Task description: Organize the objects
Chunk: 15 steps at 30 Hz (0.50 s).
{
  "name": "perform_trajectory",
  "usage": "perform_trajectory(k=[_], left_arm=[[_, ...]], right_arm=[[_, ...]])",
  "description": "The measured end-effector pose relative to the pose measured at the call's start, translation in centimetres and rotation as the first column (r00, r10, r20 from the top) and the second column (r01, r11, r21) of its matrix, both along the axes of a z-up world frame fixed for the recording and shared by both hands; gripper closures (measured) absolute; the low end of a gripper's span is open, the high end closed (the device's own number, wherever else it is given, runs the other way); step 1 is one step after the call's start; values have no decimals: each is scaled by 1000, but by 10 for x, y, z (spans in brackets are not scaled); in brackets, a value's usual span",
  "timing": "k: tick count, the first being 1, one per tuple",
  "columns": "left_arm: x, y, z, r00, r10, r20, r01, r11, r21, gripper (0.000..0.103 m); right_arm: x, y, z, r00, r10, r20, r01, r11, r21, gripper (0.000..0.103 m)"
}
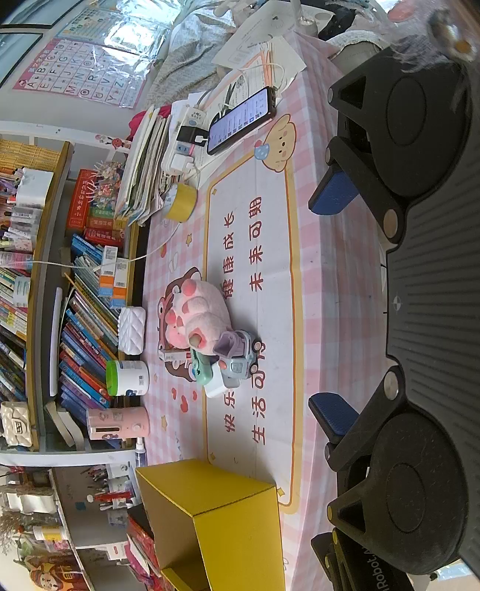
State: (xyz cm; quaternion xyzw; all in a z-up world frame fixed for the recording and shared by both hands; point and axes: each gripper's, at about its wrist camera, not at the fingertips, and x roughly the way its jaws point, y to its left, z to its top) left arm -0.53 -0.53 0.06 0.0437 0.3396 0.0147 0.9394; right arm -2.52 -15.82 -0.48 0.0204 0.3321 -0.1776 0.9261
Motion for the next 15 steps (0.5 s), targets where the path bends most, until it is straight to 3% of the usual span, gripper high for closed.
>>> perform_trajectory(k=[15], left_arm=[[-5,2,2,1000,2,3,-2,1000,2,0]], right_arm=[[-3,0,1,1000,3,3,-3,1000,3,0]])
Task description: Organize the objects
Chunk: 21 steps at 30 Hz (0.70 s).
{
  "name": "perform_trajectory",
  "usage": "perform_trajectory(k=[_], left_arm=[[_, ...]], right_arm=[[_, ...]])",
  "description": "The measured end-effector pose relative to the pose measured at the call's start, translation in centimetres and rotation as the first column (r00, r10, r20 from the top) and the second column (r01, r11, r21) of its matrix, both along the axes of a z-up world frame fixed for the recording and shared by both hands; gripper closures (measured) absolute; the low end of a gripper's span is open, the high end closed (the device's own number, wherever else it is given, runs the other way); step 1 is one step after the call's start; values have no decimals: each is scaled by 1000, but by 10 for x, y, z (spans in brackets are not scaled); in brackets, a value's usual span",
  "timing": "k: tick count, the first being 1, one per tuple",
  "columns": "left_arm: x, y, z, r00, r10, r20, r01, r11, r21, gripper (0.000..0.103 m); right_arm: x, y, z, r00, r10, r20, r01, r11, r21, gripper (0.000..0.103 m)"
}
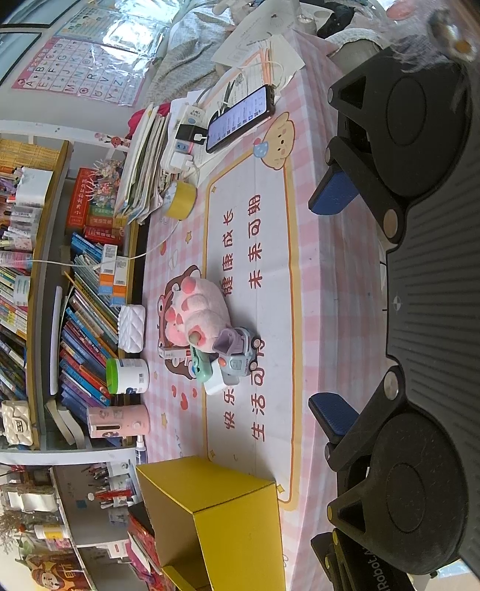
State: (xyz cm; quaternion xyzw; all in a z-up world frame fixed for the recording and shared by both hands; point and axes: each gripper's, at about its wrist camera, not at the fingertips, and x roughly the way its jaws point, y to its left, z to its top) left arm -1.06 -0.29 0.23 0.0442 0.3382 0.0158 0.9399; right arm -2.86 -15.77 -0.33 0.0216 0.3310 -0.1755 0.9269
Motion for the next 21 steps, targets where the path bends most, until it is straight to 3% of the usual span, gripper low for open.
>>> perform_trajectory(k=[21], left_arm=[[17,-13,2,1000,-12,6,12,1000,11,0]], right_arm=[[7,-4,-2,1000,-2,0,2,1000,8,0]])
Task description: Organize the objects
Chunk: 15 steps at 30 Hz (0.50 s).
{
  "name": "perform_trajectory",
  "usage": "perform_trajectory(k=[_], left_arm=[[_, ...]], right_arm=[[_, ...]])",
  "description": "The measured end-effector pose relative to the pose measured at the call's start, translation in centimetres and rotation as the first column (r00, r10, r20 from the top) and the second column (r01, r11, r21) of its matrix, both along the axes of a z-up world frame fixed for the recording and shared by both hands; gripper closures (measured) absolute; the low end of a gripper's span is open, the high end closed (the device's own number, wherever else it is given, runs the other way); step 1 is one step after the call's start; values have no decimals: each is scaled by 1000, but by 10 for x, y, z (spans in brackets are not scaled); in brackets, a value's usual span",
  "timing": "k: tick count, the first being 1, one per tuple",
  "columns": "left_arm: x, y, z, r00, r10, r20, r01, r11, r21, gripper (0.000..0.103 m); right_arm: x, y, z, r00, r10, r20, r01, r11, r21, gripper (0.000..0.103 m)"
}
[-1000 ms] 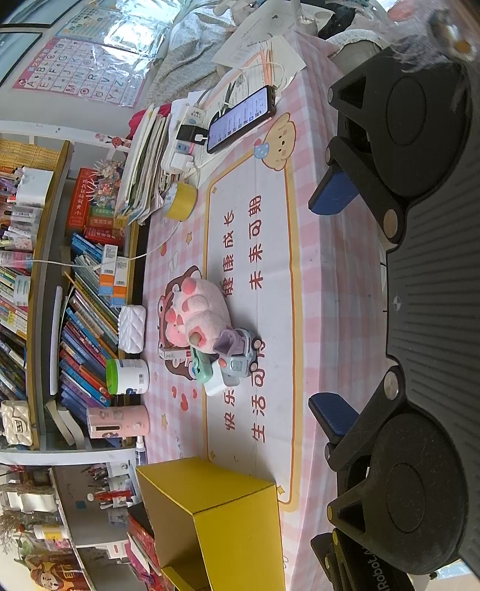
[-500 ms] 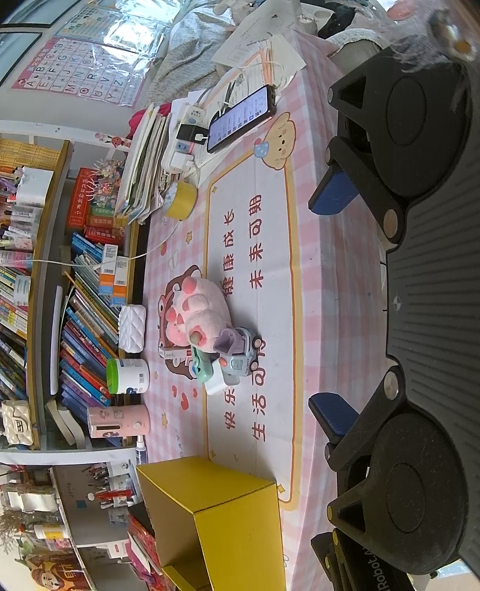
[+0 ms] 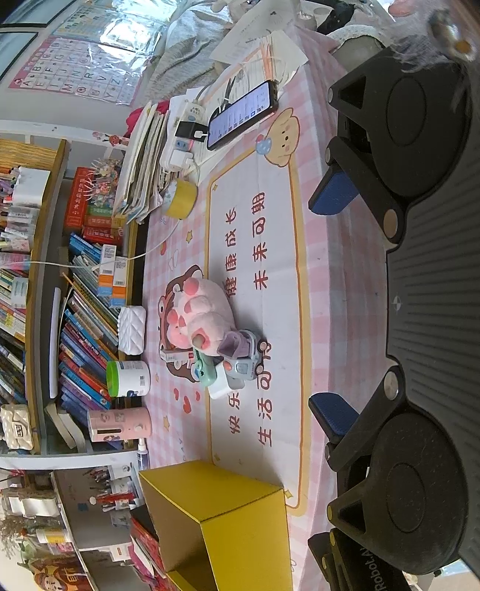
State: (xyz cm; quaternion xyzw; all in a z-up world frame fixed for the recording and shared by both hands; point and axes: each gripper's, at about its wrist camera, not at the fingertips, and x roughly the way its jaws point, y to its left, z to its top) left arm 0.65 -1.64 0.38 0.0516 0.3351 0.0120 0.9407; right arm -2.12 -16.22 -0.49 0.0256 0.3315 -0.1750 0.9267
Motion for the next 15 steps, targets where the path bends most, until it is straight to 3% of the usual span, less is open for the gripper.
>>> perform_trajectory(k=[15], left_arm=[[23,-30,-9,999,-33,-30,33,999,4,0]], right_arm=[[30,-37,-9,1000,-10,-22,11,999,34,0]])
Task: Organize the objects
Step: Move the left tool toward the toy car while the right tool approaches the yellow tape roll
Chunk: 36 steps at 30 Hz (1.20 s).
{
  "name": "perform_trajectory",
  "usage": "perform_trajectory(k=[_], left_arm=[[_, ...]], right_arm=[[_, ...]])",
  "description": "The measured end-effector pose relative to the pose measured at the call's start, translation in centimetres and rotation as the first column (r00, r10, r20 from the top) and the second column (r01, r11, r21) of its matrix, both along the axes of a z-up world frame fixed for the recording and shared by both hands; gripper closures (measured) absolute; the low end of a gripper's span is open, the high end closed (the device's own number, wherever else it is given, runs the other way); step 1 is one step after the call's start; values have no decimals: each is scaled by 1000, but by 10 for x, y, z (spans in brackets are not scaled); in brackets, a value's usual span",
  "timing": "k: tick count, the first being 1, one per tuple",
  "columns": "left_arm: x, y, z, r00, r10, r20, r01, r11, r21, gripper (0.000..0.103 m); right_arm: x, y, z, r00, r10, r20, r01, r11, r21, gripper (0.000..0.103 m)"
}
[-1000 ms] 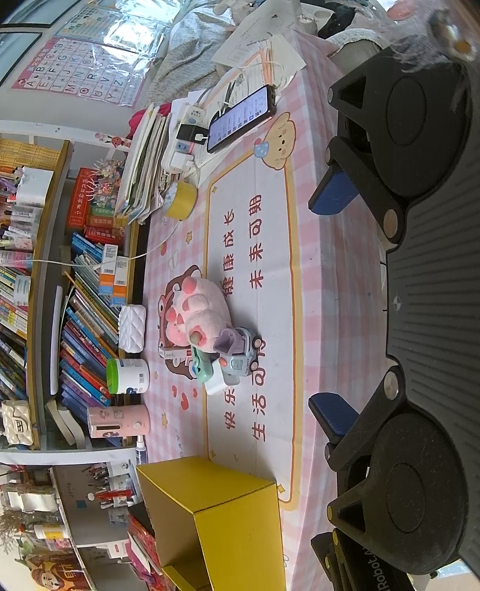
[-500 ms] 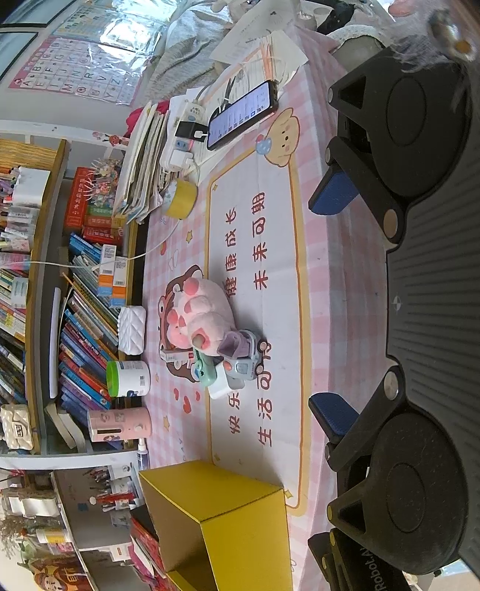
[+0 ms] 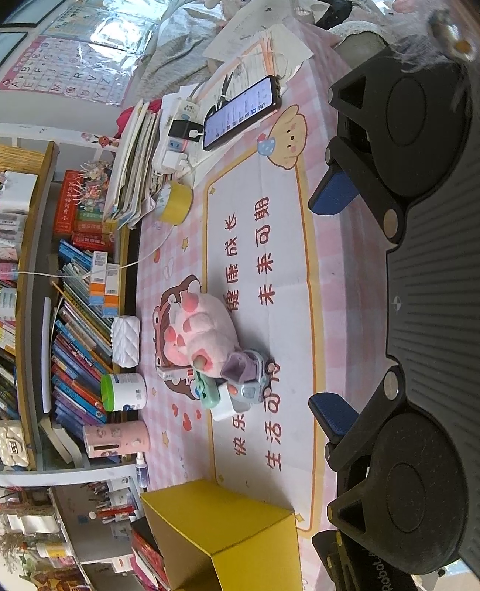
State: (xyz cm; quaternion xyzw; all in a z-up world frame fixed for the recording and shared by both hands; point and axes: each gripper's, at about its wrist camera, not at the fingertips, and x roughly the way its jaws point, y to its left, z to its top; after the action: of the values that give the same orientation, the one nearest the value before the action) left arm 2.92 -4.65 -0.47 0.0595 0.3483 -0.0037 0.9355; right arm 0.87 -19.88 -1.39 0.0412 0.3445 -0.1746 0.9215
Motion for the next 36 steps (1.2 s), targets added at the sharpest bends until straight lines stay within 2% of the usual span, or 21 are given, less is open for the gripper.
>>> perform_trajectory(k=[9,15,23,27,30,33,36], left_arm=[[20,-23,-8,1000,0,-27,-1,1000,-25,0],[38,-41,-16,997,14,-72,-20,997,-77,0],[63,-76,-28,994,-28,-107,12,990,-143,0],[74,-97,-30,993,-44,-105,28,988,-152,0],[78,-110,-31,995,-61,-73,49,987,-155,0],[82,-117,-33,997,-61,-54,49,978,-201,0],[94,-124,-35,994,-56,-91,33,970,-240,0]], right_arm=[[20,-29,-6,1000,29,-8,-29,1000,5,0],[37,-60,-12,999,46,-19,-46,999,27,0],[64,-104,-14,998,58,-14,-57,998,37,0],[76,-125,-14,996,89,2,-89,995,42,0],[85,-139,-15,995,101,7,-101,994,44,0],[94,-149,-15,993,114,11,-115,992,56,0],[102,-159,-16,991,130,16,-131,990,56,1]])
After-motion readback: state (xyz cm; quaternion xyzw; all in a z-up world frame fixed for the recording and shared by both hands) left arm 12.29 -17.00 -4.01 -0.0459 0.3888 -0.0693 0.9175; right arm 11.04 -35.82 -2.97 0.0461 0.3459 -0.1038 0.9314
